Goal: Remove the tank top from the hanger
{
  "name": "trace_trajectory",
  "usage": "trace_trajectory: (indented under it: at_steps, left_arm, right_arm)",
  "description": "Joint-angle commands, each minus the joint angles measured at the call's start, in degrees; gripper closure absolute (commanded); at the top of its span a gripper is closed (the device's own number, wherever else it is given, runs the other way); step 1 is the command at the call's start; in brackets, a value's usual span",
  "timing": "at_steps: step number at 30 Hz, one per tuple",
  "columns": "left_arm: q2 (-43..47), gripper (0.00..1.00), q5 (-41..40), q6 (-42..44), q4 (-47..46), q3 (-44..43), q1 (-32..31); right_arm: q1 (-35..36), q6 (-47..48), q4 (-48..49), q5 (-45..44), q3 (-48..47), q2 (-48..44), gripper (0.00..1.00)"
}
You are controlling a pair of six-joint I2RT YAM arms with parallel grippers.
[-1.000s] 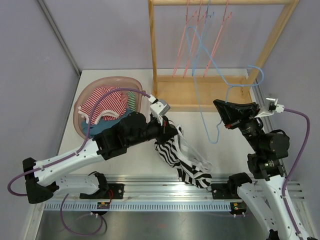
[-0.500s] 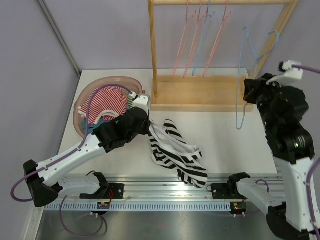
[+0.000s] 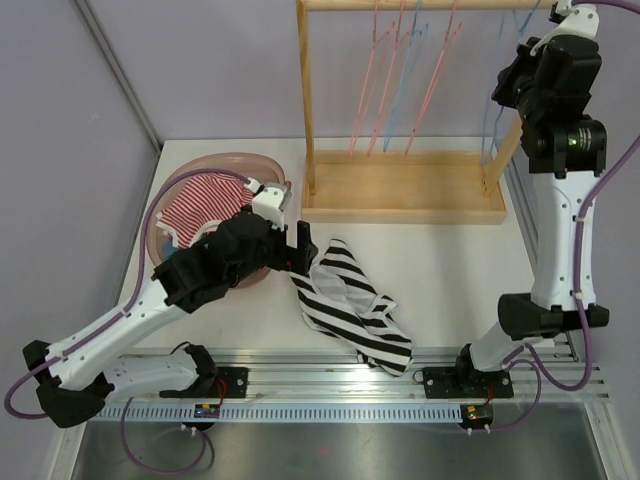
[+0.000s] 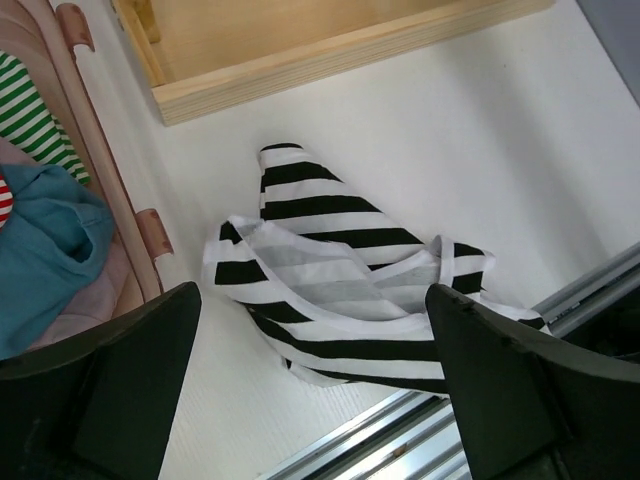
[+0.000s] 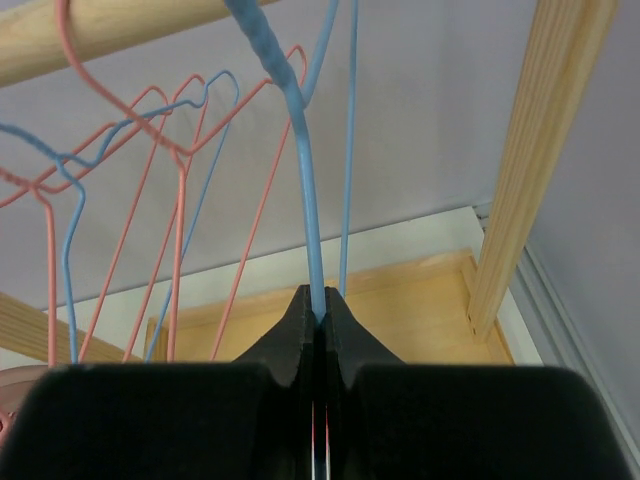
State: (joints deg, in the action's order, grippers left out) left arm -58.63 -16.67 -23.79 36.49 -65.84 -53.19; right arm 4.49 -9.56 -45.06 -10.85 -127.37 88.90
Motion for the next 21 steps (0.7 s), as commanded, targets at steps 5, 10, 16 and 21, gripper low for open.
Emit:
trace_trajectory:
  at_steps: [5,10,16,21]
  left_arm:
    - [4.66,0.01,2.87,2.78,-0.02,-0.08,-3.05]
    - [4.32,0.01,2.26,2.7,-0.37,1.33,-8.41]
    - [2.04,0.01,1.37,1.73,-4.31,4.67,-11.41]
    - [-2.44,0.01,6.2,1.73,-12.56,8.45,-13.6]
  right_arm:
    - [-1.85,2.79,-4.69,5.05,-19.4,14.71,1.0]
    - [-1.86,3.32,-3.89,5.49,-22.3,20.69,1.0]
    - [-1.86,3.41,-3.11,6.46,-17.85,20.7,1.0]
    - [-1.85,3.59,-2.67,5.58,-14.23,17.02,0.82]
